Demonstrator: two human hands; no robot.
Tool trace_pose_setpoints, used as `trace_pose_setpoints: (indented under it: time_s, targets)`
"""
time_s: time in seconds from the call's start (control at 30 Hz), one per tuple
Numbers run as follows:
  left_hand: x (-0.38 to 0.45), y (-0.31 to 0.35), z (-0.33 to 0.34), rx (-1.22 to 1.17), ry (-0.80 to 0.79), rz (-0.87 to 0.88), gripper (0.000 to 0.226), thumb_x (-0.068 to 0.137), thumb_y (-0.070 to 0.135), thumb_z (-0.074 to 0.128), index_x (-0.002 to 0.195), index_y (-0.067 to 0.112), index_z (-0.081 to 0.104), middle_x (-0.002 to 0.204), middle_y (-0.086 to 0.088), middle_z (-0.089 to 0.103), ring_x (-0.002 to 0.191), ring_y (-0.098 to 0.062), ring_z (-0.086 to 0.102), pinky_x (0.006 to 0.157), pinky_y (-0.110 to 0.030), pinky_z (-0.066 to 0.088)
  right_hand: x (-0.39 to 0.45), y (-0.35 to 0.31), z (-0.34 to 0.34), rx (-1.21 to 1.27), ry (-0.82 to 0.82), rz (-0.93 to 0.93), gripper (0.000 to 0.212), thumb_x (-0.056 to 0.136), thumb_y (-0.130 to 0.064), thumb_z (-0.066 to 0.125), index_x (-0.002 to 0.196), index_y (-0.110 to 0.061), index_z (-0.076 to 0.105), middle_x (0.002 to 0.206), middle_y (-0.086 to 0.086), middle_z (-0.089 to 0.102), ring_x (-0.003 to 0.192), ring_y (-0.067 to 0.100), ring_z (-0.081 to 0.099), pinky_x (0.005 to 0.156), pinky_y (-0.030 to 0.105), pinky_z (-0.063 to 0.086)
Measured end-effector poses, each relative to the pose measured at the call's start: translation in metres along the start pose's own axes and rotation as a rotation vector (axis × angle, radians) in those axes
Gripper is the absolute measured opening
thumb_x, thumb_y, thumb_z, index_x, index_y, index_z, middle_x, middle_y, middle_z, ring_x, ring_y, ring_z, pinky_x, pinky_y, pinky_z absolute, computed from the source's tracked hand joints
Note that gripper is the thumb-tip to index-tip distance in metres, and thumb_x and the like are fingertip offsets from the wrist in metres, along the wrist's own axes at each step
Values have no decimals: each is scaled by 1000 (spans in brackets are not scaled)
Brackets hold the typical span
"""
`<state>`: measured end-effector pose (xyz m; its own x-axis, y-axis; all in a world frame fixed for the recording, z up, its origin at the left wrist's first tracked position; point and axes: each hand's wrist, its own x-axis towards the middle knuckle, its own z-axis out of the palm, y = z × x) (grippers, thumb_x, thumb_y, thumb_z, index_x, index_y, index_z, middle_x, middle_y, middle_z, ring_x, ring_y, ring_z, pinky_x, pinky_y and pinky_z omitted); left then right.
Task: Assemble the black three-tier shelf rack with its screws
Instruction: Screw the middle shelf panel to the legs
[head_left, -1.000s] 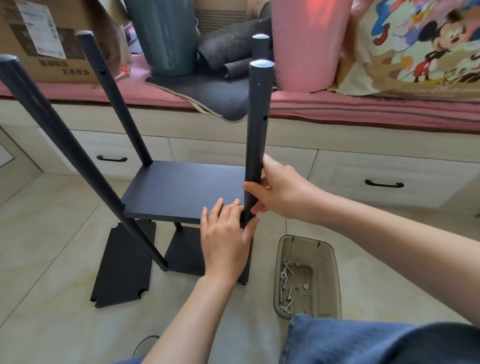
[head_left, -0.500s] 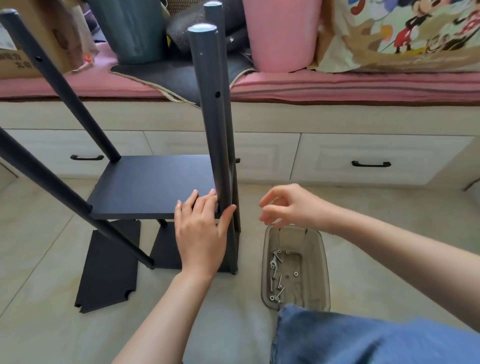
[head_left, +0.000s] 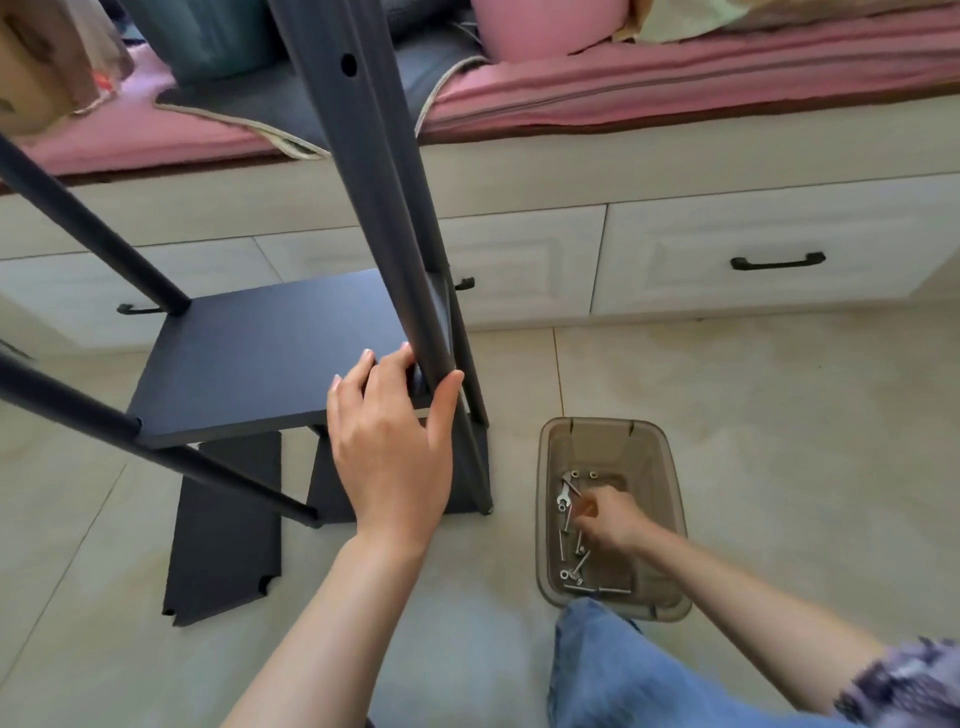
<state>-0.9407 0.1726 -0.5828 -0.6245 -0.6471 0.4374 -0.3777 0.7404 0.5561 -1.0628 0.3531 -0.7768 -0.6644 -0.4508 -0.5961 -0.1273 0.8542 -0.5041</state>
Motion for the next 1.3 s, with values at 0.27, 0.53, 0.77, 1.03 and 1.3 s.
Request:
trace_pose_setpoints:
  time_s: [0.27,0.53,0.77,1.03,1.3]
  targets:
    - [1,-7,2,-3,11,0,48,96,51,55,114,8,66,116,-11,69,132,-31,51,108,-52,42,35,4,10,-33,192,9,23,99,-26,56,113,-9,62,111,14,70,104,32,64,86,38,52]
    - [1,-9,3,1,24,26,49,97,52,52,111,8,68,113,-7,69,132,-30,51,105,-50,44,49,-9,20,-359,203,-28,27,95,1,43,117,-4,57,119,17,63,106,36,64,76,36,47]
    - [2,-7,0,0,6,40,47,97,50,53,109,8,70,99,-2,69,131,-31,52,103,-54,44,30,-24,-1,-226,157,-102,10,90,-14,60,83,-6,59,87,16,66,83,34,65,66,32,44]
    - [6,-4,-9,-19,-89,-22,38,95,45,63,102,9,70,96,0,70,132,-28,51,100,-52,44,-60,-82,-55,307,418,-327,10,78,-11,68,75,-16,60,57,-2,67,59,7,67,52,14,47]
    - [13,1,-21,42,-205,-36,46,95,54,55,111,14,69,112,0,73,136,-24,46,105,-45,41,-136,-149,-76,864,318,-657,6,89,-7,70,89,-7,63,80,7,77,76,23,76,71,38,62]
